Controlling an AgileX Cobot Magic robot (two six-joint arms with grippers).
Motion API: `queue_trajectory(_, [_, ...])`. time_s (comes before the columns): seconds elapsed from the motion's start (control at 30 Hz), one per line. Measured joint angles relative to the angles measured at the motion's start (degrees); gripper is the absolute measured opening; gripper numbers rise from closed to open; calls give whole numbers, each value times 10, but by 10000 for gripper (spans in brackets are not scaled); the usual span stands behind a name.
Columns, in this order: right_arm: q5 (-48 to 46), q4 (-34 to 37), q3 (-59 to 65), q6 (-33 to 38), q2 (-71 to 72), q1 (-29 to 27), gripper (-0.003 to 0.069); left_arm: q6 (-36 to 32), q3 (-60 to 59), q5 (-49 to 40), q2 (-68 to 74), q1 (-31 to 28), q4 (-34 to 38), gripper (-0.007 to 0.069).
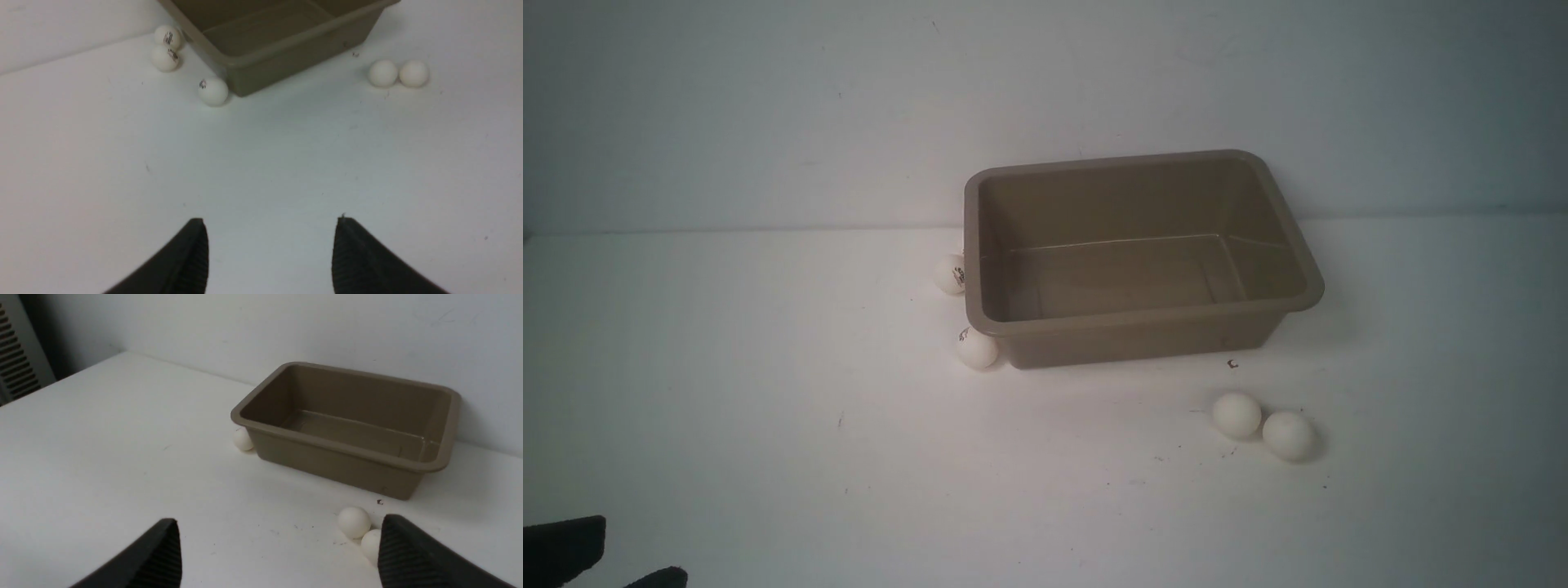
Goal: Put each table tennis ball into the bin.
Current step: Use the right arm to clamp the table tennis ball closest to it
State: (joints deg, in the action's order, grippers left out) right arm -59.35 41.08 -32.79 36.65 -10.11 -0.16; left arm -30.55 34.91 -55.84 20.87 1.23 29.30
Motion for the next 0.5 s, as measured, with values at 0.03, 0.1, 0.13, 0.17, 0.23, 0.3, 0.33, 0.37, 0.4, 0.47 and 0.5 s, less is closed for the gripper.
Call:
queue_trajectory(0.03, [-7, 0, 0, 6, -5, 0, 588, -16, 11, -11, 14, 0, -6, 420])
queue_trajectory(0.1, [-16, 4, 0, 11, -16, 0, 588, -38, 26, -17, 32, 0, -9, 472])
queue_trajectory(0.13, [-18, 10, 0, 14, -24, 0, 588, -42, 31, -17, 40, 0, -9, 506])
queue_trajectory(0.17, [-18, 12, 0, 14, -28, 0, 588, -43, 33, -17, 44, 0, -9, 517])
queue_trajectory(0.23, [-22, 28, 0, 17, -56, 0, 588, -43, 38, -15, 58, 0, -8, 566])
queue_trajectory(0.3, [-27, 35, 0, 22, -93, 0, 588, -43, 38, -7, 68, 0, -8, 585])
queue_trajectory(0.33, [-31, 35, -1, 28, -115, 0, 588, -43, 38, -3, 73, 0, -8, 588])
queue_trajectory(0.37, [-37, 33, -5, 35, -135, 0, 588, -43, 38, 0, 78, 0, -8, 588])
queue_trajectory(0.4, [-45, 28, -11, 46, -164, 0, 588, -43, 38, 5, 83, 0, -8, 588])
queue_trajectory(0.47, [-56, 15, -35, 65, -212, 0, 587, -43, 38, 12, 90, 0, -8, 586])
queue_trajectory(0.5, [-56, 15, -35, 65, -212, 0, 587, -44, 38, 13, 91, 0, -8, 584])
